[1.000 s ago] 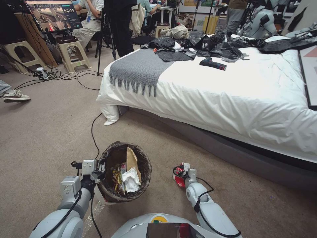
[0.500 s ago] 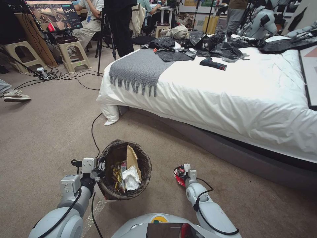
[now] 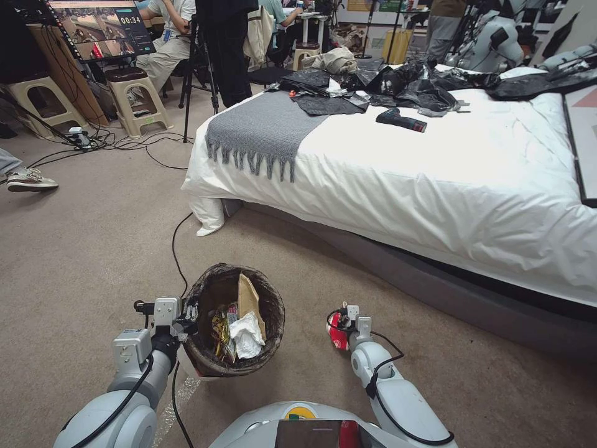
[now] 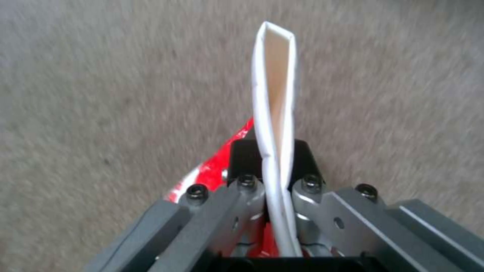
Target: Pick up the trash bin, then pick up the garbage from the floor and place it into the trash bin.
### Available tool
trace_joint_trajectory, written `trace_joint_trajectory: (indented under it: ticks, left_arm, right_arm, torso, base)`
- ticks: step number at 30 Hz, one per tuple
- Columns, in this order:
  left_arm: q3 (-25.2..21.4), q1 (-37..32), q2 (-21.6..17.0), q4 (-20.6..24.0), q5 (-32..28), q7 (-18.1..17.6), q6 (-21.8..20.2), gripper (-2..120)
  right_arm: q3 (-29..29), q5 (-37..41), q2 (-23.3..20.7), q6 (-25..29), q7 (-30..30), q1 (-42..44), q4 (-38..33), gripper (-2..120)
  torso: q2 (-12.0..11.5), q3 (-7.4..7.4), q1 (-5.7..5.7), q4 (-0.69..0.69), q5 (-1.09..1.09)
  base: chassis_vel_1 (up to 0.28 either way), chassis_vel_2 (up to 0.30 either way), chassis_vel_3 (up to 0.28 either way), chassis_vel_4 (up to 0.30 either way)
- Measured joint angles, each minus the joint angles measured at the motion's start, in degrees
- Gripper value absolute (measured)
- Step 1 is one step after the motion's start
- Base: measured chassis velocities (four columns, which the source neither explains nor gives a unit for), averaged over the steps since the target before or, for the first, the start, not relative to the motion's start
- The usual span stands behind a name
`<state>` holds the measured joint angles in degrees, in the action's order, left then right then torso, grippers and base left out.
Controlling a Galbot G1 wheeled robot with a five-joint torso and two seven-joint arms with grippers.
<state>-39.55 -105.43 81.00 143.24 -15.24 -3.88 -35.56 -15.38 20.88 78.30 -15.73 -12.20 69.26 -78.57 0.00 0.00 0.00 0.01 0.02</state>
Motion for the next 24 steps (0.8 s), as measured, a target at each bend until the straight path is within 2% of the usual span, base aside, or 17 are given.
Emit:
trace_joint_trajectory:
  ticks: [7,10,11,13,17,19,20,23,24]
  left_arm:
    - [-0.02,-0.2,0.04,0.0,0.03,-0.01,0.02,7]
    - [-0.02,-0.37,0.06,0.0,0.07,-0.02,0.02,7]
    - [-0.02,-0.37,0.06,0.0,0.07,-0.02,0.02,7]
    - [0.0,-0.44,0.11,0.0,0.12,-0.04,0.03,7]
    - [0.01,-0.5,0.13,0.0,0.14,-0.04,0.05,7]
    - [-0.02,-0.61,0.16,0.0,0.15,-0.06,0.05,7]
    - [-0.02,-0.61,0.16,0.0,0.15,-0.06,0.05,7]
    - [0.14,-0.83,0.39,0.0,-0.03,-0.15,0.05,7]
    - [0.14,-0.83,0.39,0.0,-0.03,-0.15,0.05,7]
  right_arm:
    - [-3.54,-0.99,-0.86,-1.72,1.29,2.42,-8.66,0]
    - [-5.49,-0.8,-2.77,-2.66,1.71,3.96,-17.82,0]
    - [-5.49,-0.8,-2.77,-2.66,1.71,3.96,-17.82,0]
    - [-6.64,0.73,-4.78,-3.81,2.26,5.16,-24.84,0]
    - [-7.73,1.64,-7.0,-4.32,2.79,6.22,-30.21,0]
    - [-8.71,2.79,-9.95,-4.89,3.18,7.09,-36.01,0]
    - [-8.71,2.79,-9.95,-4.89,3.18,7.09,-36.01,0]
    - [-9.31,6.66,-15.0,-7.21,3.37,7.3,-45.28,0]
    - [-9.31,6.66,-15.0,-7.21,3.37,7.3,-45.28,0]
  torso:
    - [0.0,0.0,0.0,-0.02,0.0]
    - [0.0,0.0,0.0,-0.01,0.0]
    - [0.0,0.0,0.0,-0.01,0.0]
    - [0.0,0.0,0.0,-0.01,-0.01]
    - [0.0,0.0,0.0,-0.01,-0.01]
    - [0.0,0.0,0.0,-0.02,0.01]
    - [0.0,0.0,0.0,-0.02,0.01]
    - [0.0,0.0,0.0,-0.02,-0.01]
    - [0.0,0.0,0.0,-0.02,-0.01]
  base:
    - [0.0,0.0,0.0,0.0]
    - [0.0,0.0,0.0,0.0]
    - [0.0,0.0,0.0,0.0]
    - [0.0,0.0,0.0,0.0]
    - [0.0,0.0,0.0,0.0]
    - [0.0,0.0,0.0,0.0]
    - [0.0,0.0,0.0,0.0]
    - [0.0,0.0,0.0,0.0]
    - [0.0,0.0,0.0,0.0]
